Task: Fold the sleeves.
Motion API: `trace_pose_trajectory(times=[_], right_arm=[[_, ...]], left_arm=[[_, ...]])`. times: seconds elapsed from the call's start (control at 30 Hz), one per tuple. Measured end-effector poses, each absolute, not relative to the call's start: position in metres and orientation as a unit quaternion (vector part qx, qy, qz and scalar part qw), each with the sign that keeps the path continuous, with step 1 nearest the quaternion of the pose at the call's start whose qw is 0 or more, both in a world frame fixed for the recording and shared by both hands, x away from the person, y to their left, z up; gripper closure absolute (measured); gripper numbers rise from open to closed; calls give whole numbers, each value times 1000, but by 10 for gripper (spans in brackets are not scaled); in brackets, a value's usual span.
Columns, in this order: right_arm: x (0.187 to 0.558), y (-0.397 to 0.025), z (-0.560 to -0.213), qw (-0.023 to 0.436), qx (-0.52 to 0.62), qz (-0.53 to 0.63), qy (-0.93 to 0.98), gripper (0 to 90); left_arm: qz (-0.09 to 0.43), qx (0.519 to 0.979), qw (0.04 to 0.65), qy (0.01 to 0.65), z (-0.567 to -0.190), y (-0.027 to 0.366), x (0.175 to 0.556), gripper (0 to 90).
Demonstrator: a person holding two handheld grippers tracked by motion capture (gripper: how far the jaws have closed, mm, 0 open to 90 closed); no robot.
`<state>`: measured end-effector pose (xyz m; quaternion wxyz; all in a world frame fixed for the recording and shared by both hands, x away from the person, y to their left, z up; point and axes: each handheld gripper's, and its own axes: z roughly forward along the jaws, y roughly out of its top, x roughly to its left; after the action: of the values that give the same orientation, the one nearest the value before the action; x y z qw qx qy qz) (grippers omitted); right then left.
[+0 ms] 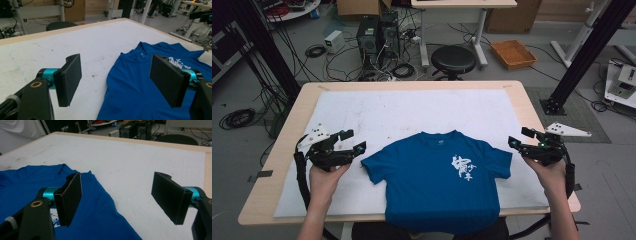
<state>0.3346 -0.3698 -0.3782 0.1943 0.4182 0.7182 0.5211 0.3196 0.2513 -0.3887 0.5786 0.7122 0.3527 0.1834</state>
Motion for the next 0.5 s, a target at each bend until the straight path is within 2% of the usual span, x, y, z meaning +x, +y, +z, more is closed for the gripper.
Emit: trace_pose_trajectory(times=[0.5], right_arm=[[335, -369, -376, 201, 419, 519, 717, 242]], left_arm=[[186, 725, 560, 356, -396, 248, 323, 281]])
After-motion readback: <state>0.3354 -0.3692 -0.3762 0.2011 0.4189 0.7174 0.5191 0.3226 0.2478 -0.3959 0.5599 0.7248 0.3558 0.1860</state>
